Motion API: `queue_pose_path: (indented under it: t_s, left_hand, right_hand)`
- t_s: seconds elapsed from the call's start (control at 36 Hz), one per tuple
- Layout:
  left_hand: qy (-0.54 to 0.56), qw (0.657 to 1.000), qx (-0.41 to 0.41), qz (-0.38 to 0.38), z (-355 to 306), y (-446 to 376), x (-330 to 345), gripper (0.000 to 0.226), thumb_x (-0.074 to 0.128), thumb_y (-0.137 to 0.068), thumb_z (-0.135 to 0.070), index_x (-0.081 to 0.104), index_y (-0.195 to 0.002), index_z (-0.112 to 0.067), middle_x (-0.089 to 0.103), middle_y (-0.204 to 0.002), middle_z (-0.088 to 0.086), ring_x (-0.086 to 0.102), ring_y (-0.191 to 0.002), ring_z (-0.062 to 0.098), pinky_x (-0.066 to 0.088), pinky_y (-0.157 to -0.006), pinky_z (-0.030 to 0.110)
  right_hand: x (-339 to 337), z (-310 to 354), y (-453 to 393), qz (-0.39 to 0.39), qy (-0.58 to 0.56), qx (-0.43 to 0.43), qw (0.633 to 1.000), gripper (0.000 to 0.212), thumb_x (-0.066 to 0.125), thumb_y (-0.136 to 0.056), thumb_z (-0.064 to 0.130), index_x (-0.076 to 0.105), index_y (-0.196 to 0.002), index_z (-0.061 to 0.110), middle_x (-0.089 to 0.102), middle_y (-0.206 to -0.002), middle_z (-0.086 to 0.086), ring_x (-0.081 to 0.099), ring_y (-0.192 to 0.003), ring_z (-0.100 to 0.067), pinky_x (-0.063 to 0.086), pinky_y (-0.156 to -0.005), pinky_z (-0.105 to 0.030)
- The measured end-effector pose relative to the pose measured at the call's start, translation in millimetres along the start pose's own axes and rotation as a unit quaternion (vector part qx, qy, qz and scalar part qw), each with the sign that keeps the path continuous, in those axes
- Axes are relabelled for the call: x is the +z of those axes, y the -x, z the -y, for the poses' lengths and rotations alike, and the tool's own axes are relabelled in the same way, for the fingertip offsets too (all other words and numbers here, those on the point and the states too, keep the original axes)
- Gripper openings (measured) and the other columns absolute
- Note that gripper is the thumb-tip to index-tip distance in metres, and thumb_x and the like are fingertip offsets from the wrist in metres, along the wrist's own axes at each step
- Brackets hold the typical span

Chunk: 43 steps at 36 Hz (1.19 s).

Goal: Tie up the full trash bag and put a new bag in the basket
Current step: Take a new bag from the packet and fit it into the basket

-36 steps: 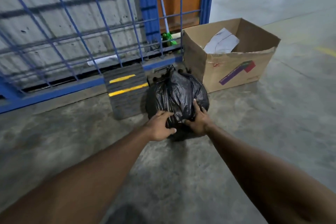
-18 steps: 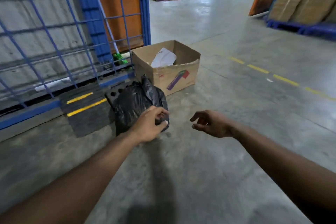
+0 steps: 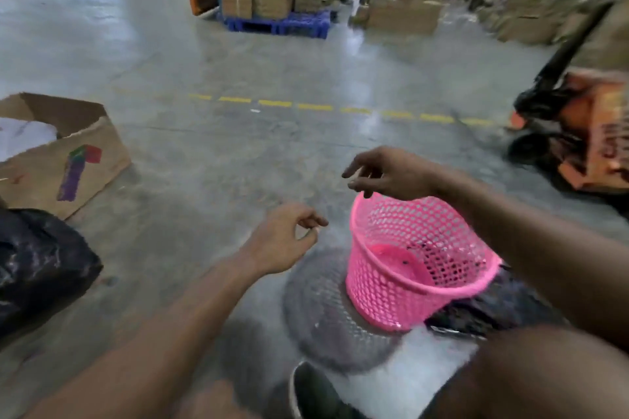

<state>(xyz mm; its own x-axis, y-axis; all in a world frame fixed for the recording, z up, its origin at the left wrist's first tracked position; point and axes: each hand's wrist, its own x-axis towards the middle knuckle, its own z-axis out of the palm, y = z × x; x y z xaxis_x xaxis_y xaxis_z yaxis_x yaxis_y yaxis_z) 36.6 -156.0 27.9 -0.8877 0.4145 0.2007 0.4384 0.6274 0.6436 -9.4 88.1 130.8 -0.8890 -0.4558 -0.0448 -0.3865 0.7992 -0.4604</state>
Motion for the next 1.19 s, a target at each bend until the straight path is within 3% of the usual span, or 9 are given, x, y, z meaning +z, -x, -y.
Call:
queue_pose_path:
  t_s: [0.06, 0.22, 0.42, 0.69, 0.86, 0.94, 1.06, 1.11, 1.19]
  left_hand:
    - [0.011, 0.999, 0.03, 0.042, -23.4, -8.1, 28.5, 0.018, 0.065, -0.088, -0.023, 0.075, -0.103, -0.026, 0.074, -0.099, -0.007, 0.068, -0.092, 0.006, 0.054, -0.089, 0.031]
    - [0.031, 0.986, 0.101, 0.13, -103.7, -26.2, 115.9, 0.032, 0.066, -0.085, -0.041, 0.072, -0.11, -0.021, 0.07, -0.099, 0.002, 0.067, -0.092, 0.016, 0.053, -0.088, 0.038]
    - [-0.136, 0.965, 0.104, 0.198, -148.3, -52.4, 217.2, 0.08, 0.048, -0.072, -0.081, 0.054, -0.131, -0.028, 0.061, -0.121, -0.002, 0.06, -0.111, 0.022, 0.051, -0.094, 0.043]
    - [-0.249, 0.948, 0.053, 0.188, -130.3, -60.4, 280.9, 0.039, 0.042, -0.088, -0.065, 0.053, -0.101, -0.03, 0.07, -0.102, -0.003, 0.069, -0.1, 0.025, 0.051, -0.076, 0.038]
    - [-0.26, 0.954, 0.001, 0.151, -129.8, -56.8, 289.9, 0.042, 0.044, -0.083, -0.075, 0.057, -0.089, -0.036, 0.07, -0.085, -0.006, 0.07, -0.083, 0.021, 0.05, -0.066, 0.036]
    - [-0.296, 0.946, -0.008, 0.135, -132.9, -56.6, 295.0, 0.047, 0.042, -0.08, -0.076, 0.063, -0.089, -0.036, 0.07, -0.08, -0.007, 0.071, -0.078, 0.021, 0.049, -0.061, 0.035]
    - [-0.323, 0.937, -0.019, 0.132, -137.5, -62.4, 296.0, 0.043, 0.043, -0.079, -0.075, 0.064, -0.089, -0.038, 0.067, -0.074, -0.007, 0.072, -0.071, 0.019, 0.047, -0.053, 0.034]
    - [-0.335, 0.933, -0.024, 0.129, -140.3, -62.7, 293.6, 0.041, 0.044, -0.079, -0.074, 0.065, -0.09, -0.041, 0.067, -0.074, -0.01, 0.072, -0.07, 0.017, 0.045, -0.051, 0.032]
    - [-0.342, 0.93, -0.036, 0.132, -144.1, -62.9, 293.1, 0.036, 0.049, -0.08, -0.074, 0.064, -0.092, -0.044, 0.067, -0.076, -0.013, 0.072, -0.071, 0.015, 0.044, -0.051, 0.031]
  right_hand:
    - [-12.0, -18.0, 13.5, -0.008, -0.009, 0.017, 1.0, 0.022, 0.071, -0.096, 0.023, 0.073, -0.114, 0.01, 0.079, -0.084, -0.005, 0.079, -0.076, -0.023, 0.055, -0.072, -0.025]
    - [-41.0, -74.3, 68.8, -0.042, -0.042, 0.074, 0.996, 0.023, 0.069, -0.098, 0.018, 0.072, -0.113, 0.002, 0.08, -0.09, -0.015, 0.079, -0.078, -0.029, 0.06, -0.071, -0.03]
    - [-40.5, -194.2, 145.5, -0.133, -0.072, 0.166, 0.975, 0.022, 0.073, -0.095, 0.025, 0.077, -0.109, 0.009, 0.078, -0.091, -0.006, 0.074, -0.086, -0.022, 0.056, -0.075, -0.027]
    - [41.6, -417.8, 260.2, -0.2, -0.166, 0.439, 0.86, 0.038, 0.071, -0.09, 0.023, 0.06, -0.122, 0.007, 0.067, -0.106, -0.013, 0.067, -0.101, -0.036, 0.048, -0.073, -0.034]
    - [111.4, -497.1, 306.9, -0.186, -0.257, 0.599, 0.735, 0.096, 0.083, -0.078, 0.038, 0.033, -0.152, 0.003, 0.05, -0.15, -0.022, 0.053, -0.134, -0.04, 0.047, -0.108, -0.044]
    - [138.4, -516.3, 311.7, -0.106, -0.336, 0.612, 0.708, 0.114, 0.088, -0.068, 0.051, 0.027, -0.155, 0.009, 0.051, -0.147, -0.017, 0.054, -0.132, -0.039, 0.048, -0.098, -0.042]
    - [191.3, -584.5, 309.1, -0.065, -0.386, 0.599, 0.699, 0.138, 0.092, -0.025, 0.076, 0.05, -0.138, 0.01, 0.07, -0.123, -0.01, 0.071, -0.107, -0.031, 0.059, -0.097, -0.045]
    - [194.9, -582.4, 303.1, -0.08, -0.394, 0.593, 0.697, 0.136, 0.095, -0.024, 0.072, 0.05, -0.136, 0.008, 0.069, -0.122, -0.01, 0.07, -0.108, -0.032, 0.058, -0.097, -0.043]
    - [166.0, -539.2, 288.2, -0.082, -0.406, 0.593, 0.69, 0.096, 0.1, -0.051, 0.045, 0.057, -0.127, 0.005, 0.07, -0.117, -0.015, 0.07, -0.1, -0.033, 0.058, -0.083, -0.035]
